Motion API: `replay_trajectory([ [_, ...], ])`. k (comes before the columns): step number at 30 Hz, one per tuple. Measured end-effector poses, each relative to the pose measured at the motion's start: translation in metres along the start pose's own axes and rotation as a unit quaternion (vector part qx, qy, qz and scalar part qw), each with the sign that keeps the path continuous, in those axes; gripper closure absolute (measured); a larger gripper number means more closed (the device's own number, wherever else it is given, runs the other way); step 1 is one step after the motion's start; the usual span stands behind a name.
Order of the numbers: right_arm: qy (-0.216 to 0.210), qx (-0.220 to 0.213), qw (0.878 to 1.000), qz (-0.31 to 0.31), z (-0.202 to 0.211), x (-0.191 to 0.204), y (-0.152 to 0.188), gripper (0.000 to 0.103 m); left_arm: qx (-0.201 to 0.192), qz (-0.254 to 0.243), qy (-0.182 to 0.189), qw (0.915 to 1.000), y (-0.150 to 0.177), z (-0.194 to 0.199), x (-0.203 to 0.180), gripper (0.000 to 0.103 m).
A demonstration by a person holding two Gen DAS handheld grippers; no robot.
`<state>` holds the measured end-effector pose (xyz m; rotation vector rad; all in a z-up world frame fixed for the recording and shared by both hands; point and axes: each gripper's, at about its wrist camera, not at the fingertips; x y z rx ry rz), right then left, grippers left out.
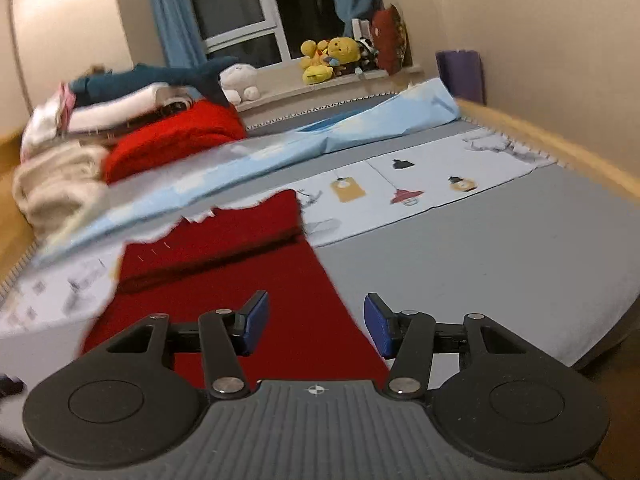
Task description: Fold small clothes
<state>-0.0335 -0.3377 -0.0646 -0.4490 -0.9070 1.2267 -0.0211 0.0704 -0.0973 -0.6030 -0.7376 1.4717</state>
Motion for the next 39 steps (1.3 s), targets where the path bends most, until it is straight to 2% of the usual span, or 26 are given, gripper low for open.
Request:
replay_trajectory([
  [1, -0.001, 0.006, 1.0, -0.005, -0.009, -0.005, 0.009, 0.049, 0.006, 0.001, 0.0, 1.0, 0.007, -0.01, 0.006, 0.058],
  [3, 0.034, 0.057, 0.998, -0.005, -0.038, -0.009, 0.013, 0.049, 0.046, 0.004, -0.017, 0.9988, 0.016, -0.035, 0.017, 0.06],
  [6, 0.04, 0.075, 0.996, 0.006, -0.064, -0.011, 0.011, 0.05, 0.084, 0.043, -0.019, 0.9954, 0.015, -0.063, 0.033, 0.06],
  [11, 0.076, 0.133, 0.988, -0.021, -0.108, -0.024, 0.017, 0.05, 0.117, 0.106, -0.036, 0.9868, 0.014, -0.095, 0.062, 0.059],
  [15, 0.107, 0.176, 0.978, -0.025, -0.134, -0.032, 0.033, 0.05, 0.155, 0.129, -0.042, 0.9786, 0.02, -0.11, 0.075, 0.059],
  [18, 0.118, 0.189, 0.974, -0.041, -0.144, -0.039, 0.04, 0.05, 0.172, 0.137, -0.054, 0.974, 0.026, -0.118, 0.08, 0.059],
  [20, 0.121, 0.195, 0.972, -0.049, -0.149, -0.041, 0.044, 0.05, 0.175, 0.15, -0.051, 0.9717, 0.03, -0.12, 0.085, 0.059],
  [29, 0.12, 0.192, 0.973, -0.045, -0.151, -0.038, 0.045, 0.051, 0.161, 0.134, -0.053, 0.9764, 0.035, -0.114, 0.076, 0.059],
  [32, 0.11, 0.189, 0.975, -0.042, -0.149, -0.036, 0.047, 0.065, 0.158, 0.134, -0.048, 0.9771, 0.036, -0.111, 0.074, 0.065],
  [34, 0.098, 0.188, 0.976, -0.043, -0.148, -0.035, 0.047, 0.078, 0.157, 0.132, -0.045, 0.9777, 0.036, -0.109, 0.072, 0.072],
  [39, 0.086, 0.186, 0.977, -0.064, -0.144, -0.038, 0.047, 0.079, 0.159, 0.131, -0.042, 0.9777, 0.035, -0.107, 0.071, 0.074],
])
Point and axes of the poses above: each gripper's, at about its wrist camera, not at the fingertips, and z roughly against the way its jaws point, x to its left, y to its underside, and after that the axes turned 5 degrees about -y, right-handed
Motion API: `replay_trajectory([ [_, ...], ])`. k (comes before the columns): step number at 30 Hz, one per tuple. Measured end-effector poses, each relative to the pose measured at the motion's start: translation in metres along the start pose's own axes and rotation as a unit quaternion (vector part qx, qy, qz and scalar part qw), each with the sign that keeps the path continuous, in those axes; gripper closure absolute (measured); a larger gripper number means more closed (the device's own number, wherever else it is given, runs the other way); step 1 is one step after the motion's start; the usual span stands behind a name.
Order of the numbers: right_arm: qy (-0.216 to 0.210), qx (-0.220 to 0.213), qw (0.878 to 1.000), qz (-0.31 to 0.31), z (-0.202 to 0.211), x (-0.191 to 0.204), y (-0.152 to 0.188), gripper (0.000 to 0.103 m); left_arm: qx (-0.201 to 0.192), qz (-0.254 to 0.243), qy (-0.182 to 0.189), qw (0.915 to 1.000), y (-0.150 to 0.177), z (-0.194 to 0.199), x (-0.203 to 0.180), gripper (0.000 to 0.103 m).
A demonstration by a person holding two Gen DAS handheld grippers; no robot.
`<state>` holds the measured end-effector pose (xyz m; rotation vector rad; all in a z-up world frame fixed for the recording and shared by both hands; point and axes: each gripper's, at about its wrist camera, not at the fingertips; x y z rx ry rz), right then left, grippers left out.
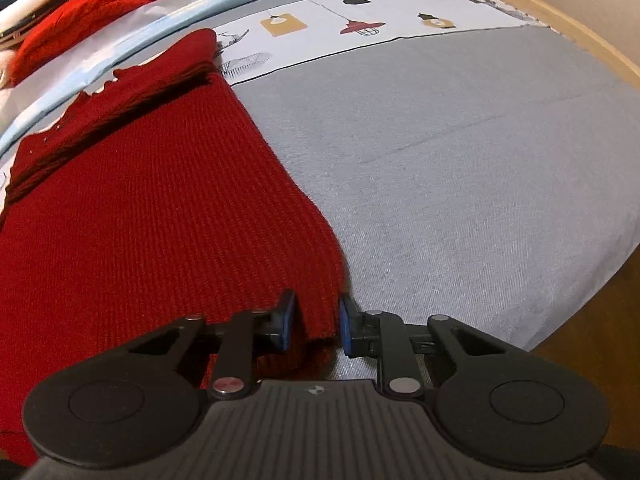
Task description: Fold small clothes
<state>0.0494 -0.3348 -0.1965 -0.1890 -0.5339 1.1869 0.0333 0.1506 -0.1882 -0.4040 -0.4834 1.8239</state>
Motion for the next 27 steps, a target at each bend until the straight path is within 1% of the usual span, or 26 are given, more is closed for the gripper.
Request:
replay_trajectory([
  [3, 0.003, 0.003, 1.0, -0.005, 0.0, -0.002, 0.001, 0.076, 0.004, 0.005, 0.004, 1.0, 0.0, -0.002, 0.002, 0.073],
  [5, 0.005, 0.003, 1.0, -0.002, 0.0, -0.001, 0.002, 0.075, 0.004, 0.003, 0.004, 1.0, 0.0, -0.002, 0.002, 0.073],
  [6, 0.005, 0.003, 1.0, 0.001, -0.001, 0.0, 0.002, 0.074, 0.003, 0.001, 0.005, 1.0, 0.0, -0.001, 0.002, 0.08],
  [7, 0.004, 0.003, 1.0, 0.004, 0.0, 0.002, 0.002, 0.08, -0.001, -0.002, 0.004, 1.0, 0.0, 0.001, 0.002, 0.092],
  [9, -0.003, -0.01, 1.0, 0.003, 0.006, 0.003, 0.001, 0.085, -0.014, -0.002, 0.013, 0.9998, -0.002, 0.01, 0.003, 0.093],
  [12, -0.022, -0.039, 0.999, -0.013, 0.024, 0.0, -0.001, 0.086, -0.036, 0.024, 0.037, 0.9984, -0.005, 0.027, 0.012, 0.093],
  [14, -0.028, -0.05, 0.998, -0.023, 0.033, -0.003, -0.002, 0.087, -0.032, 0.026, 0.043, 0.9982, -0.005, 0.027, 0.013, 0.092],
  [16, -0.024, -0.041, 0.999, -0.025, 0.031, -0.004, -0.001, 0.087, -0.008, 0.033, 0.051, 0.9981, -0.004, 0.017, 0.015, 0.091],
  [17, -0.018, -0.028, 0.999, -0.028, 0.027, -0.005, 0.0, 0.087, 0.011, 0.042, 0.057, 0.9974, -0.002, 0.01, 0.016, 0.09],
  [18, -0.011, -0.009, 0.999, -0.033, 0.02, -0.007, 0.001, 0.087, 0.02, 0.047, 0.055, 0.9972, 0.0, 0.005, 0.017, 0.085],
  [19, -0.005, 0.004, 0.999, -0.039, 0.015, -0.009, 0.002, 0.086, 0.026, 0.049, 0.049, 0.9973, 0.002, 0.002, 0.017, 0.083],
  [21, 0.001, 0.006, 0.999, -0.047, 0.012, -0.011, 0.004, 0.081, 0.027, 0.057, 0.05, 0.9968, 0.003, 0.001, 0.019, 0.083],
  [22, -0.001, 0.006, 0.999, -0.05, 0.012, -0.011, 0.004, 0.079, 0.029, 0.058, 0.051, 0.9966, 0.002, 0.001, 0.019, 0.08],
  [27, -0.002, 0.008, 0.998, -0.058, 0.005, -0.013, 0.002, 0.074, 0.026, 0.058, 0.054, 0.9965, 0.004, -0.003, 0.019, 0.08],
])
Point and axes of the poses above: each gripper's, at about its wrist camera, not at the fingertips, and z roughly against the way its jaws point, x to its left, y to its underside, and after that the axes turned 5 degrees about -y, right-handed
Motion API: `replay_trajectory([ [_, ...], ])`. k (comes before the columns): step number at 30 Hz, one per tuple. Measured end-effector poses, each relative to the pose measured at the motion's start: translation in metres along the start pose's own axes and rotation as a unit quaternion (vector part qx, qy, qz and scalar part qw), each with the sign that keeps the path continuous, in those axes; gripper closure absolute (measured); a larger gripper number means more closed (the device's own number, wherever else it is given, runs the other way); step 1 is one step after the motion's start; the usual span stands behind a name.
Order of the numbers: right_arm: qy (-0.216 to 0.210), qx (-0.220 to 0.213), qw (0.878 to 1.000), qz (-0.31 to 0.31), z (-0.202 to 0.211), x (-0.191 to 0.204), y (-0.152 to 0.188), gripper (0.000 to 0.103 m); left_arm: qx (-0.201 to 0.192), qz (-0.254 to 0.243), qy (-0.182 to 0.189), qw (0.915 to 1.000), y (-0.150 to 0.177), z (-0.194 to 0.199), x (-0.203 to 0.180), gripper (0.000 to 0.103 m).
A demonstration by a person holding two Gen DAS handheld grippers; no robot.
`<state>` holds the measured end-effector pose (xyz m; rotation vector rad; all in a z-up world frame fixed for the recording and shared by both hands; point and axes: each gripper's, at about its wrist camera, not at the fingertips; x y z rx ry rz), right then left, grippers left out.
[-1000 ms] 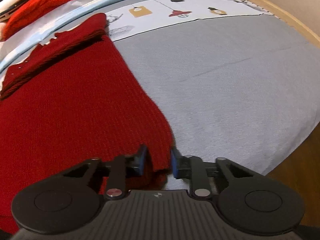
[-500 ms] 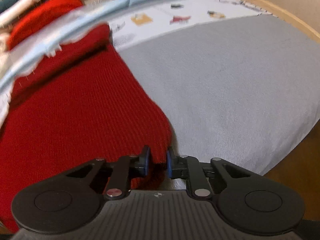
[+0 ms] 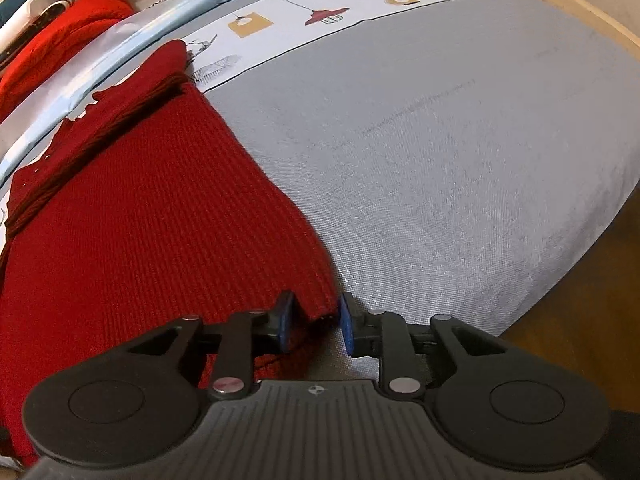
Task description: Fold small clothes
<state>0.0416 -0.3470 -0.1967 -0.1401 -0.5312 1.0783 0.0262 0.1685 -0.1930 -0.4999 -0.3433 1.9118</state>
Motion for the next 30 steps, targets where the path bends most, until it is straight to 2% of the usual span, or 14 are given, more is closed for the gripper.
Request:
replay_trajectory([
  [3, 0.004, -0.002, 1.0, 0.017, -0.003, 0.005, -0.001, 0.078, -0.011, -0.018, -0.001, 0.9998, 0.002, 0.002, -0.006, 0.089],
  [5, 0.002, -0.007, 1.0, 0.027, 0.002, 0.009, 0.005, 0.084, -0.026, -0.037, -0.009, 0.9989, 0.003, 0.01, -0.011, 0.09],
  [6, 0.0, -0.013, 0.999, 0.029, 0.005, 0.011, 0.005, 0.092, -0.035, -0.045, -0.008, 0.9984, 0.003, 0.015, -0.014, 0.091],
  [7, -0.004, -0.023, 0.999, 0.031, 0.01, 0.011, 0.003, 0.096, -0.043, -0.049, -0.005, 0.9979, 0.003, 0.021, -0.016, 0.091],
  [13, -0.072, -0.09, 0.993, 0.015, 0.058, 0.016, -0.007, 0.097, -0.096, -0.07, 0.048, 0.9918, -0.013, 0.075, -0.029, 0.092],
  [19, -0.146, -0.145, 0.979, -0.008, 0.12, 0.016, -0.024, 0.098, -0.131, -0.076, 0.084, 0.9849, -0.037, 0.131, -0.032, 0.093],
  [22, -0.171, -0.169, 0.971, 0.012, 0.157, 0.018, -0.026, 0.098, -0.15, -0.082, 0.103, 0.9798, -0.044, 0.165, -0.027, 0.093],
  [30, -0.213, -0.196, 0.957, 0.027, 0.262, 0.002, -0.012, 0.098, -0.145, -0.053, 0.145, 0.9774, -0.036, 0.264, 0.017, 0.093],
])
Point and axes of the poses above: each gripper's, at about its wrist camera, not at the fingertips, and z roughly against the way its jaws point, x to its left, y to its underside, and after that the axes turned 5 degrees about -y, right-handed
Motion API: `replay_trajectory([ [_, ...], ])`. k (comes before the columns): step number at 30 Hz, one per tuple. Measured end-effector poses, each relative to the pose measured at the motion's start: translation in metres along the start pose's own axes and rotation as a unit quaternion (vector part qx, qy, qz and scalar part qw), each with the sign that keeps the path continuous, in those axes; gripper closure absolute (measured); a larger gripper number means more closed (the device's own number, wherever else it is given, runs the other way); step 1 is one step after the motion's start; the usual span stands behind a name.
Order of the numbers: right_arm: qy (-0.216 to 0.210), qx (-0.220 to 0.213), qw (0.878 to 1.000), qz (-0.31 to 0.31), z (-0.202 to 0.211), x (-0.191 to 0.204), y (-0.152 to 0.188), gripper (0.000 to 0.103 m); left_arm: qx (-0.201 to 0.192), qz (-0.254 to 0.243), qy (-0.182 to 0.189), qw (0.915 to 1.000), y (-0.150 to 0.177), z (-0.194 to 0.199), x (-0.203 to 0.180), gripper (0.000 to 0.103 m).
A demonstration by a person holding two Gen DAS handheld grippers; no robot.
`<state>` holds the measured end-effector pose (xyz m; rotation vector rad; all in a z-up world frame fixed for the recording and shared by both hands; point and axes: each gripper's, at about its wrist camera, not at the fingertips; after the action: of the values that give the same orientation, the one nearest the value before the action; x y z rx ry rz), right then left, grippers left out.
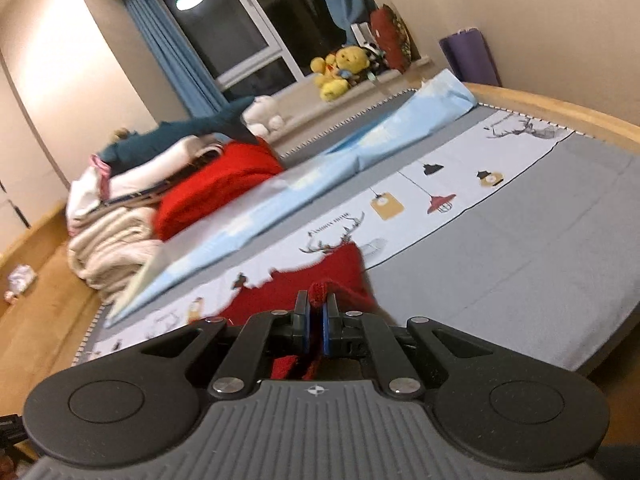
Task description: Fold small clothes
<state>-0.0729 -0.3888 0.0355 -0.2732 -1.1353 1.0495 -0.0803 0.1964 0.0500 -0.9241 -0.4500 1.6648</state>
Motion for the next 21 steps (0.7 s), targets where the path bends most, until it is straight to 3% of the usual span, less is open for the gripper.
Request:
replay_trajectory([
  [4, 0.009, -0.003, 1.0, 0.002, 0.023, 0.005, -0.002, 0.098, 0.021, 0.029, 0.006, 0.9994, -0.007, -0.005, 0.018, 0.093],
  [7, 0.024, 0.013, 1.0, -0.005, -0.003, -0.003, -0.005, 0.098, 0.044, 0.036, -0.007, 0.9984, -0.017, -0.051, 0.032, 0.093],
  [11, 0.056, 0.047, 0.997, -0.013, -0.077, -0.023, -0.011, 0.098, 0.078, 0.051, -0.021, 0.9954, -0.041, -0.134, 0.054, 0.093],
  [14, 0.079, 0.073, 0.994, -0.035, -0.143, -0.042, -0.024, 0.098, 0.098, 0.038, -0.037, 0.9937, -0.063, -0.2, 0.062, 0.093],
  [17, 0.092, 0.097, 0.991, -0.034, -0.207, -0.054, -0.032, 0.098, 0.112, 0.013, -0.029, 0.9932, -0.073, -0.252, 0.067, 0.091],
  [20, 0.103, 0.121, 0.987, -0.022, -0.262, -0.069, -0.028, 0.095, 0.103, 0.031, -0.045, 0.9932, -0.067, -0.282, 0.08, 0.082],
  [21, 0.113, 0.12, 0.986, -0.023, -0.273, -0.075, -0.024, 0.091, 0.088, 0.04, -0.059, 0.9936, -0.06, -0.285, 0.086, 0.075],
])
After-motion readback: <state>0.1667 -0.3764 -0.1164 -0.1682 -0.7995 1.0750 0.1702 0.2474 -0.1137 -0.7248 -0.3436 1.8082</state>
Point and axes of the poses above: each gripper's, at about its wrist camera, not at the fingertips, and z roughly against the way its jaws point, x to its left, y to its underside, and after that the axes turned 5 degrees about -y, right-handed
